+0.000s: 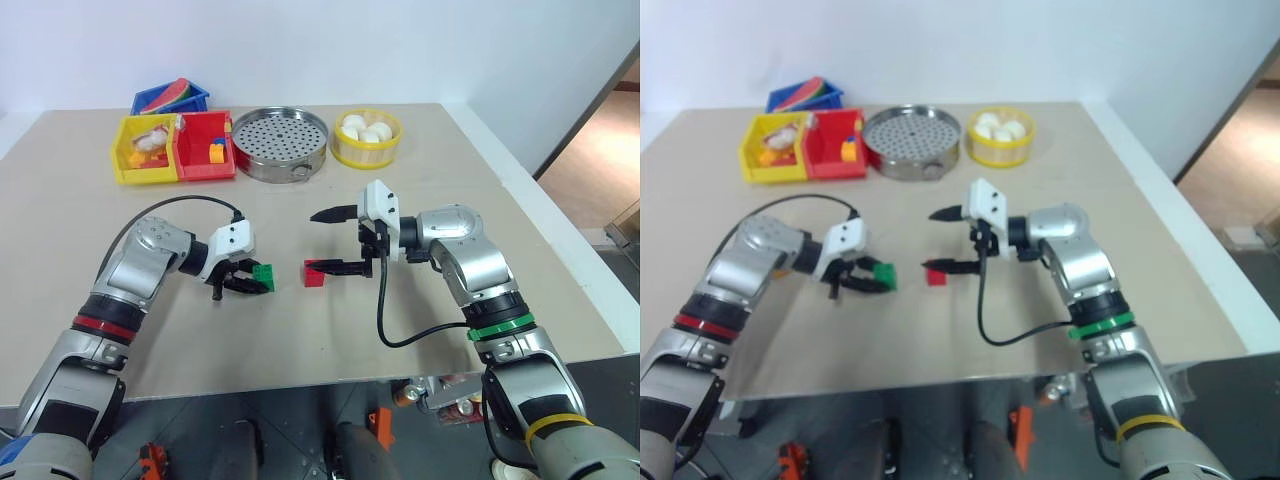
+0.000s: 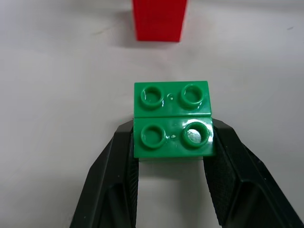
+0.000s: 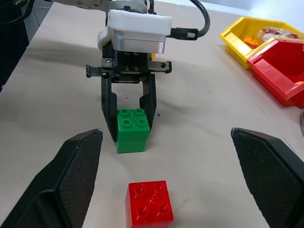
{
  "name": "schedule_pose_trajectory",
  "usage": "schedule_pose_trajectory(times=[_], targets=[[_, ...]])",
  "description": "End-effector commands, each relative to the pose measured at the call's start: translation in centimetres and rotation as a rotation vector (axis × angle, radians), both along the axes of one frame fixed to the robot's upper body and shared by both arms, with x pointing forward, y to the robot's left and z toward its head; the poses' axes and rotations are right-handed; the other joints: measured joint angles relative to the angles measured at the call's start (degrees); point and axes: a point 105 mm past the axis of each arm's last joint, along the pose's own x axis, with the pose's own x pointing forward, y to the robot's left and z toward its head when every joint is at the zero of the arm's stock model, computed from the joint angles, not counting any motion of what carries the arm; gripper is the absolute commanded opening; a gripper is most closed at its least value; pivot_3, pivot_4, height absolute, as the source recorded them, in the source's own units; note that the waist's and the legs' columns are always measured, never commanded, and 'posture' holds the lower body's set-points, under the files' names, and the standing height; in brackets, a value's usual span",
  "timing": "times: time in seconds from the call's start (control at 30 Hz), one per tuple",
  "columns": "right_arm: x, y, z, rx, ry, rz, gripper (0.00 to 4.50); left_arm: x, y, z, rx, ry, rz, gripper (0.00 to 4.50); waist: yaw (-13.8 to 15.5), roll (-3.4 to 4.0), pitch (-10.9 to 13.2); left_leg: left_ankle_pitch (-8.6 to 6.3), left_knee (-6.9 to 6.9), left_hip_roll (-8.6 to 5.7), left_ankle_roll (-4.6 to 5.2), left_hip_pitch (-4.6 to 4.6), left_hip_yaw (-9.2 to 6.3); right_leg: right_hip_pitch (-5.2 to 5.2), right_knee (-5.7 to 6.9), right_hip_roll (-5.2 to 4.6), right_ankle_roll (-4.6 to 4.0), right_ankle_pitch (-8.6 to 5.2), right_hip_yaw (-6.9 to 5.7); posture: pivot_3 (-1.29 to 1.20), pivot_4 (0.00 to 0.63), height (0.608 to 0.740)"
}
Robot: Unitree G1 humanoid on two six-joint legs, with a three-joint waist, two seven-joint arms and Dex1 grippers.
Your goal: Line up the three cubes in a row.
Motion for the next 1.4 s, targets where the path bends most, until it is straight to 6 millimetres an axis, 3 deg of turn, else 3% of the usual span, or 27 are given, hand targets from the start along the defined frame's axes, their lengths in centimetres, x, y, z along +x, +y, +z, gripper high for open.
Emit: schedule_pose_trajectory(times=[0.03,0.23,0.93,1.0,1.2,1.4], targets=[[-0.2,-0.1,0.9,0.013,-0.037,0.01,4.5,0.2,0.0,0.9,-0.002,-0.03,-0.012,1.33,0.0,0.0,0.0,0.0,0.0,0.0,0.0,0.0,0.0,0.0,0.0,0.0,0.0,0.0,0.0,0.0,0.15,0.74],[-0.2,-0.2,0.8,0.012,-0.037,0.011,4.5,-0.2,-0.7,0.5,-0.016,-0.014,-0.043,1.33,0.0,0.0,0.0,0.0,0.01,0.0,0.0,0.0,0.01,0.0,0.0,-0.01,0.0,0.01,0.0,0.0,0.15,0.74],[-0.3,-0.3,-0.1,0.006,0.089,0.002,4.5,0.2,-0.5,0.2,0.026,-0.014,-0.06,1.33,0.1,0.0,0.0,-0.01,0.02,0.0,0.02,-0.01,0.02,0.01,0.0,-0.01,0.01,0.0,0.01,0.0,0.15,0.74],[-0.3,-0.3,-0.2,0.003,0.083,0.003,4.5,0.4,-0.4,0.3,0.03,-0.029,-0.054,2.41,0.1,0.0,0.0,-0.01,0.03,0.0,0.02,-0.01,0.02,0.01,0.0,-0.01,0.01,0.0,0.01,0.0,0.15,0.74],[-0.2,-0.3,0.1,0.007,0.066,-0.002,4.5,0.4,-0.3,2.2,0.016,-0.087,-0.074,4.37,0.1,0.0,0.0,-0.01,0.03,0.0,0.02,-0.02,0.01,0.0,0.0,0.0,0.0,0.0,0.0,0.0,0.15,0.74],[-0.2,-0.4,0.7,0.023,0.054,-0.015,4.5,-1.3,1.0,6.0,-0.016,-0.145,-0.032,4.44,-0.1,0.01,0.0,-0.02,0.02,0.03,0.02,-0.13,0.0,-0.11,0.0,0.02,0.01,-0.01,0.01,0.0,0.15,0.74]])
